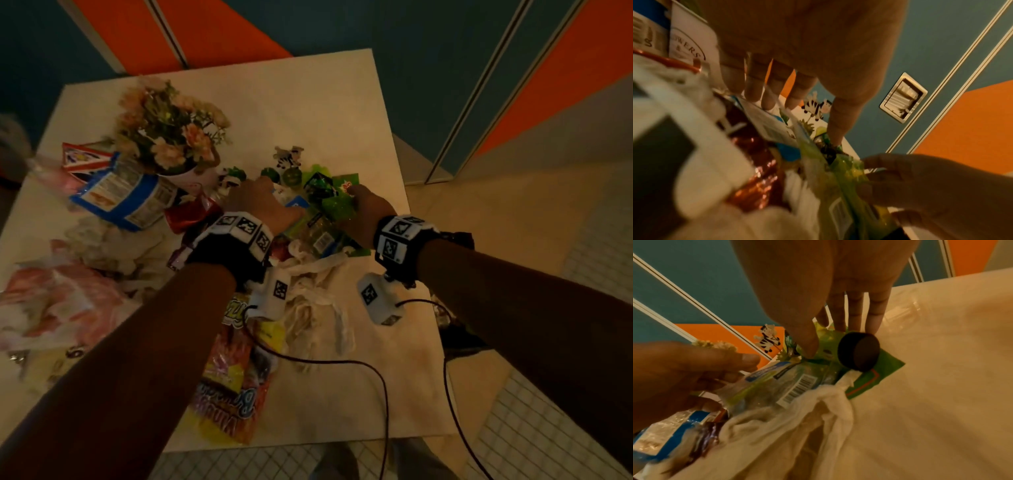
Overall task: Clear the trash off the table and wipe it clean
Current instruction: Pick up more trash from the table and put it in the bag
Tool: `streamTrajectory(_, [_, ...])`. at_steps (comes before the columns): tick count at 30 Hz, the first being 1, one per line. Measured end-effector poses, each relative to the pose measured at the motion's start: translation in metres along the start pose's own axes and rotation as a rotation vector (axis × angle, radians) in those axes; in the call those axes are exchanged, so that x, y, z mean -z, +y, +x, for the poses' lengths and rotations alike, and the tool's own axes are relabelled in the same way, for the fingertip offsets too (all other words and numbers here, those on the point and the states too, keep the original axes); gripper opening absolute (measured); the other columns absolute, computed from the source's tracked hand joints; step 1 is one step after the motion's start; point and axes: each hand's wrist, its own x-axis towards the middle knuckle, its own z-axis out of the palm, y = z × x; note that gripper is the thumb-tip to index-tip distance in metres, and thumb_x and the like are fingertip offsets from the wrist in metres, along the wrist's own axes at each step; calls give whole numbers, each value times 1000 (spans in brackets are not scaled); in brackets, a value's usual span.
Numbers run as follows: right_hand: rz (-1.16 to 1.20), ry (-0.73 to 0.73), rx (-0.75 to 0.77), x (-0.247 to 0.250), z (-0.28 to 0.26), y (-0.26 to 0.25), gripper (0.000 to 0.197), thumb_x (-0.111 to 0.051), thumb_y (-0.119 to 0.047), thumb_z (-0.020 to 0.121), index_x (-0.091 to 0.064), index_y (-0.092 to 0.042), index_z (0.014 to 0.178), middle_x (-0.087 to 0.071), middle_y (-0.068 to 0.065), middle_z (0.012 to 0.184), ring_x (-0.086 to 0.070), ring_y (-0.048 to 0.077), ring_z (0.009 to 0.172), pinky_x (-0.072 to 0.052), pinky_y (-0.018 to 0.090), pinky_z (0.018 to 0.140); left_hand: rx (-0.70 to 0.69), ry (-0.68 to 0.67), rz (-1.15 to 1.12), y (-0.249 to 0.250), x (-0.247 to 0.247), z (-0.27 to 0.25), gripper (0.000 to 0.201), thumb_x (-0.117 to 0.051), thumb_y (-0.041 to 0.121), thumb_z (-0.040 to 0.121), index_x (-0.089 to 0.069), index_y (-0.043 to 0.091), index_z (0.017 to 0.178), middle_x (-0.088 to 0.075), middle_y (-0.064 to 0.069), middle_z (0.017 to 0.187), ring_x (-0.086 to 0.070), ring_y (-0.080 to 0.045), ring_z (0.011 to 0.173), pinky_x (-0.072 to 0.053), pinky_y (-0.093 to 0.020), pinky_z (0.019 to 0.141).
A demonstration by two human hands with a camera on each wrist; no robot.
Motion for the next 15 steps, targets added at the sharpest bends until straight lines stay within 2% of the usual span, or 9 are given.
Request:
streamTrajectory(2, [-57, 19, -15, -5, 5, -2, 75, -60, -47, 87, -25, -19, 148, -45, 13, 143, -46, 38, 126, -42, 44, 104, 38, 2, 30, 3, -7, 2, 92, -66, 72, 61, -45, 18, 132, -47, -9, 135, -47, -34, 121, -45, -47, 96])
streamTrajectory(6, [-151, 70, -44, -4, 11, -5, 75, -61, -51, 85, -32, -14, 143, -41, 18, 135, -43, 40, 120, -39, 45, 99, 25, -42, 99, 8, -18, -1, 94, -76, 59, 63, -37, 18, 138, -32, -11, 144, -31, -37, 132, -33, -53, 105])
streamTrajectory(10, [-169, 79, -63, -1, 17, -10, 72, -62, -52, 84, -36, -15, 140, -38, 18, 132, -40, 39, 121, -39, 45, 99, -51, 32, 99, 11, -29, -5, 59, -75, 39, 72, -52, 15, 121, -54, -12, 126, -49, -34, 118, -45, -46, 94])
streamTrajectory(12, [-198, 69, -68, 0, 20, -14, 72, -62, -55, 82, -38, -18, 139, -37, 17, 131, -38, 38, 121, -38, 47, 100, -82, 64, 44, 10, -32, -11, 45, -74, 27, 76, -56, 14, 114, -58, -9, 117, -54, -31, 112, -46, -42, 92])
streamTrajectory(15, [-194, 57, -101, 5, 25, -21, 65, -67, -43, 81, -46, -14, 136, -36, 18, 139, -36, 39, 128, -36, 46, 105, -133, 89, -20, 3, -32, -18, 11, -67, 18, 82, -61, 14, 90, -63, -7, 99, -59, -30, 99, -47, -38, 83])
